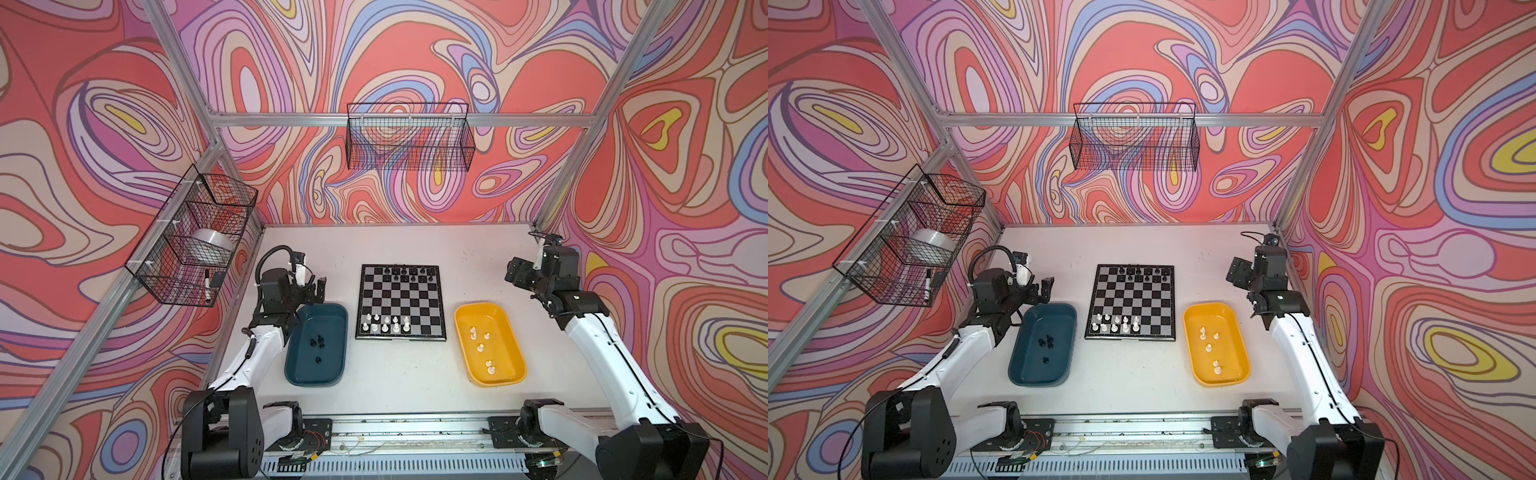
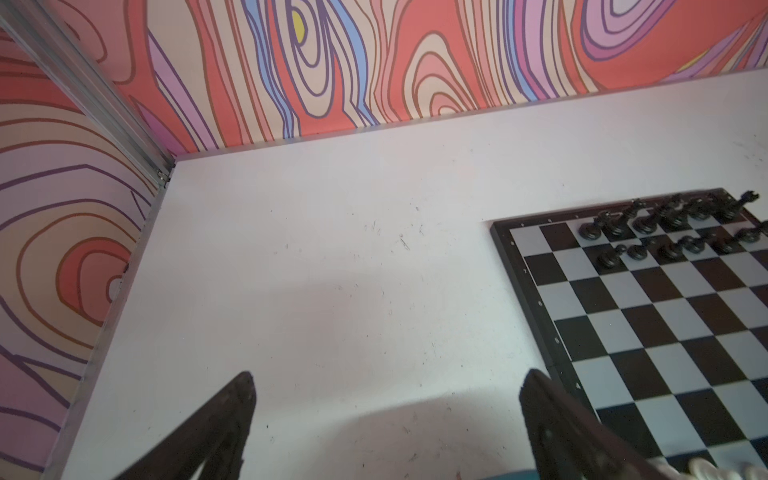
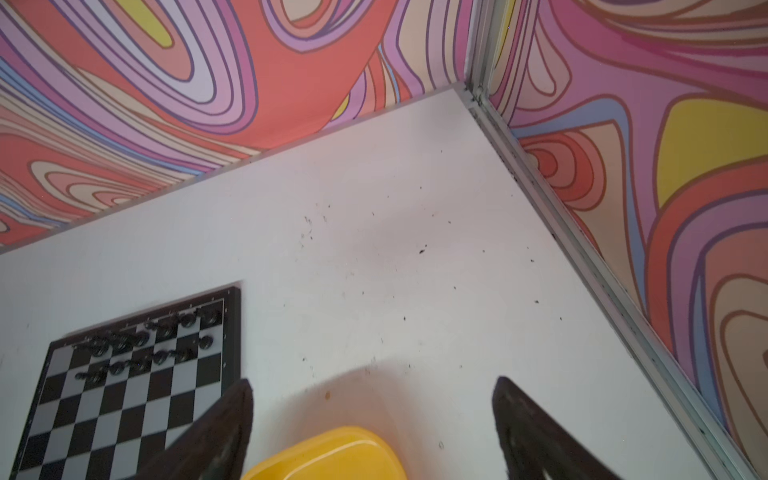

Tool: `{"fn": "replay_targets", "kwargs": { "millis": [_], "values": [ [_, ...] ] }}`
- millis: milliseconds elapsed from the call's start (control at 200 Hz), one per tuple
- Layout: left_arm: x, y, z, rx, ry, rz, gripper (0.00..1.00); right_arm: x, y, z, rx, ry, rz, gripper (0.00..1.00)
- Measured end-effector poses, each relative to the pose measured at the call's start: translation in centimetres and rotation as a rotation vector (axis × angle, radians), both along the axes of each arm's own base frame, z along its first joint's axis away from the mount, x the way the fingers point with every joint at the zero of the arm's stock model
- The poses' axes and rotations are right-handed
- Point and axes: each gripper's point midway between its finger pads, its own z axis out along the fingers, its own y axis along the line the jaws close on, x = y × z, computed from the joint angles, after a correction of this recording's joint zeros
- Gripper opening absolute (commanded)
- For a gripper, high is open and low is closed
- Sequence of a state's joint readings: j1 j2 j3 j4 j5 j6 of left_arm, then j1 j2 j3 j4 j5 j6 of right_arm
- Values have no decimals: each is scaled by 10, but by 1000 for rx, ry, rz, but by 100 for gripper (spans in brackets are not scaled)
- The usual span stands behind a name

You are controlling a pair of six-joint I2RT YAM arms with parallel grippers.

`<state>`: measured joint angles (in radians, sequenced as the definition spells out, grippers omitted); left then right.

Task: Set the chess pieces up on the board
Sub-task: 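Raise the right gripper over the yellow tray while the left arm lifts above the board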

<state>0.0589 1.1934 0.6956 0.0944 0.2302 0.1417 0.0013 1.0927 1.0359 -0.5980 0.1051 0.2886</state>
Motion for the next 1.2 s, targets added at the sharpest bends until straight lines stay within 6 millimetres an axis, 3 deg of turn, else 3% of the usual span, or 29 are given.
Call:
{"fn": "replay_targets", "kwargs": {
  "millis": [346, 481, 721, 896, 1032, 1197],
  "values": [
    [-7, -7, 87, 65, 106, -92, 100, -65, 25, 2, 154, 210, 59, 70],
    [-15, -12, 105, 74, 180, -135, 100, -82, 35, -10, 209, 306, 78, 63],
    [-36, -22, 107, 68, 287, -215, 100, -97, 47, -26, 272, 418, 105, 58],
    [-46, -35, 109, 54, 313, -278, 100, -98, 53, -38, 292, 476, 121, 58],
    [-45, -46, 120, 40, 298, -310, 100, -97, 63, -54, 295, 535, 134, 58],
    [-40, -49, 109, 31, 336, -319, 100, -92, 86, -78, 210, 633, 193, 56]
  ]
}}
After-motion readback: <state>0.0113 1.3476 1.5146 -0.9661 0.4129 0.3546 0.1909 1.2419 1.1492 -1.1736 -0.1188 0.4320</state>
